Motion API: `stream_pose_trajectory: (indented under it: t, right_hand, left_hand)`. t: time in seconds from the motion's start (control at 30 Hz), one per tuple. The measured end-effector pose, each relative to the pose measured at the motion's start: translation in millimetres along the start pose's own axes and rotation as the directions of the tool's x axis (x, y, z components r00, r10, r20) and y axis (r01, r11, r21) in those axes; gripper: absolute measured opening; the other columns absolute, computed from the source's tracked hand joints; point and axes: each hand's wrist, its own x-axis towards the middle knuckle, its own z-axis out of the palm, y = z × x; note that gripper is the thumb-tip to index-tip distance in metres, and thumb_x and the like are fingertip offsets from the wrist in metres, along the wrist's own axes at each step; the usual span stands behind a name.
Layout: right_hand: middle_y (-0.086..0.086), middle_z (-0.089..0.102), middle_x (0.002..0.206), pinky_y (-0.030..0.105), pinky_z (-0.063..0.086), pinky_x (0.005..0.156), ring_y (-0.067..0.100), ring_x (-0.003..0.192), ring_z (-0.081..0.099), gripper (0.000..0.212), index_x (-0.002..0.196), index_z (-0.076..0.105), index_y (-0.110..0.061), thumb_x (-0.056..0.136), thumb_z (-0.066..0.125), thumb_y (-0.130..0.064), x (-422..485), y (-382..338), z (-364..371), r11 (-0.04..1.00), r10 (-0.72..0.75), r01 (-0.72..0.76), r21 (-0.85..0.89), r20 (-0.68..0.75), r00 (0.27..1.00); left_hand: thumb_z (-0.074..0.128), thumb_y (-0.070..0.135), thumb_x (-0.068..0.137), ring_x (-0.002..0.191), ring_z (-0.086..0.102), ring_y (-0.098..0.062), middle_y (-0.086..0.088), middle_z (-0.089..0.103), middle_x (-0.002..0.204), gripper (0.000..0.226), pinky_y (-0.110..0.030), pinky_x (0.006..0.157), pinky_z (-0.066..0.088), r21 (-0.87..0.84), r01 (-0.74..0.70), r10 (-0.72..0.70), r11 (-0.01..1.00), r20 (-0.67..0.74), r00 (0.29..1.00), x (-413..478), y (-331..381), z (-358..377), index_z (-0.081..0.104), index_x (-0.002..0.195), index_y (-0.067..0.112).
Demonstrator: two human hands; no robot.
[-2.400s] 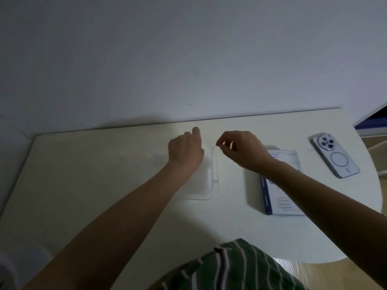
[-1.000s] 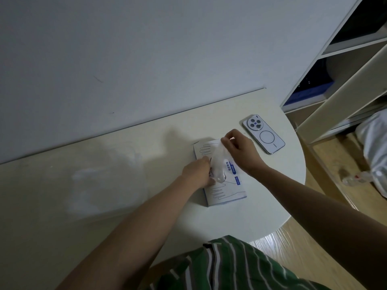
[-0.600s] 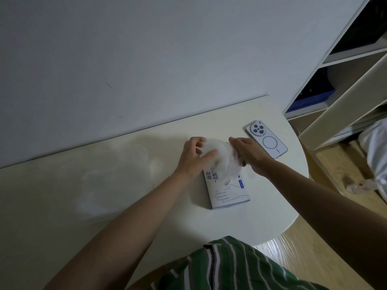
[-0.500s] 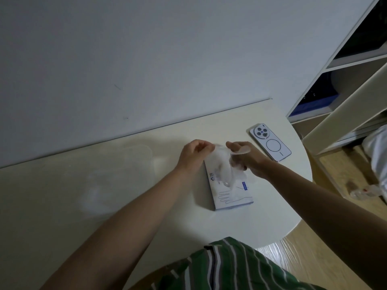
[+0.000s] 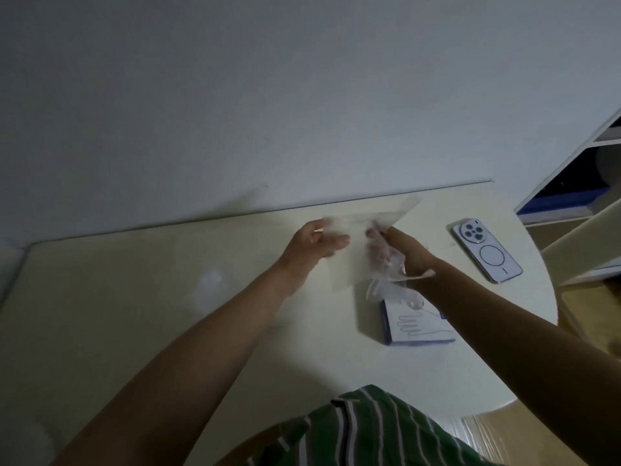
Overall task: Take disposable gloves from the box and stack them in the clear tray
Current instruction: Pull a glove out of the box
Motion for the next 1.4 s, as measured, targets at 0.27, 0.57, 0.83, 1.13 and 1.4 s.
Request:
stream_pose_trajectory:
  t: [0.27, 0.57, 0.83, 1.13, 1.4]
  right_hand:
    - [0.003, 0.06, 0.061, 0.022, 0.046, 0.051, 0.015, 0.052, 0.057, 0.062, 0.082, 0.068, -0.009, 0.095, 0.037, -0.062, 7, 9, 70, 0.999, -0.041, 0.033, 0.027, 0.363, 0.931]
    - [0.004, 0.06, 0.062, 0.022, 0.037, 0.05, 0.015, 0.055, 0.045, 0.017, 0.097, 0.068, -0.001, 0.089, 0.068, -0.017, 26, 11, 103, 0.873, -0.198, 0.277, -0.401, 0.227, 0.954]
    - [0.001, 0.06, 0.092, 0.019, 0.046, 0.069, 0.007, 0.073, 0.055, 0.018, 0.097, 0.066, -0.01, 0.084, 0.062, 0.002, 5, 4, 150, 0.248, -0.846, 0.771, -0.586, 0.257, 0.467]
    - [0.005, 0.048, 0.13, 0.033, 0.055, 0.084, 0.019, 0.096, 0.061, 0.062, 0.141, 0.041, -0.025, 0.087, 0.07, -0.028, 42, 58, 184, -0.012, -0.239, 0.475, -0.88, 0.464, 0.853]
    - [0.012, 0.041, 0.134, 0.033, 0.05, 0.089, 0.026, 0.105, 0.055, 0.074, 0.147, 0.032, -0.018, 0.085, 0.072, -0.025, 61, 72, 203, -0.033, -0.121, 0.468, -0.883, 0.469, 0.875]
  left_hand:
    - [0.053, 0.009, 0.091, 0.04, 0.056, -0.015, -0.007, 0.06, 0.06, 0.011, -0.023, 0.043, 0.047, 0.019, 0.019, -0.008, 1.0, -0.456, 0.89, -22, 7, -56, 0.063, 0.086, 0.005]
    - [0.036, 0.029, 0.102, 0.086, 0.06, -0.039, -0.019, 0.064, 0.087, 0.032, -0.036, 0.065, 0.034, 0.738, 0.258, 0.408, 0.624, -0.589, 0.697, -40, -12, -138, 0.054, 0.09, 0.005]
    - [0.026, 0.027, 0.106, 0.091, 0.064, -0.041, -0.02, 0.068, 0.097, 0.033, -0.037, 0.064, 0.037, 0.822, 0.365, 0.422, 0.436, -0.545, 0.724, -38, -22, -149, 0.047, 0.114, 0.004]
    - [0.037, 0.019, 0.102, 0.089, 0.064, -0.03, -0.014, 0.061, 0.106, 0.02, -0.035, 0.065, 0.049, 0.836, 0.327, 0.356, 0.44, -0.497, 0.791, -45, -23, -151, 0.039, 0.116, 0.006]
    - [0.056, 0.005, 0.083, 0.1, 0.053, -0.027, -0.009, 0.051, 0.108, 0.024, -0.03, 0.072, 0.037, 0.999, 0.028, 0.208, 0.046, -0.037, 0.977, -43, -28, -148, 0.052, 0.106, 0.011]
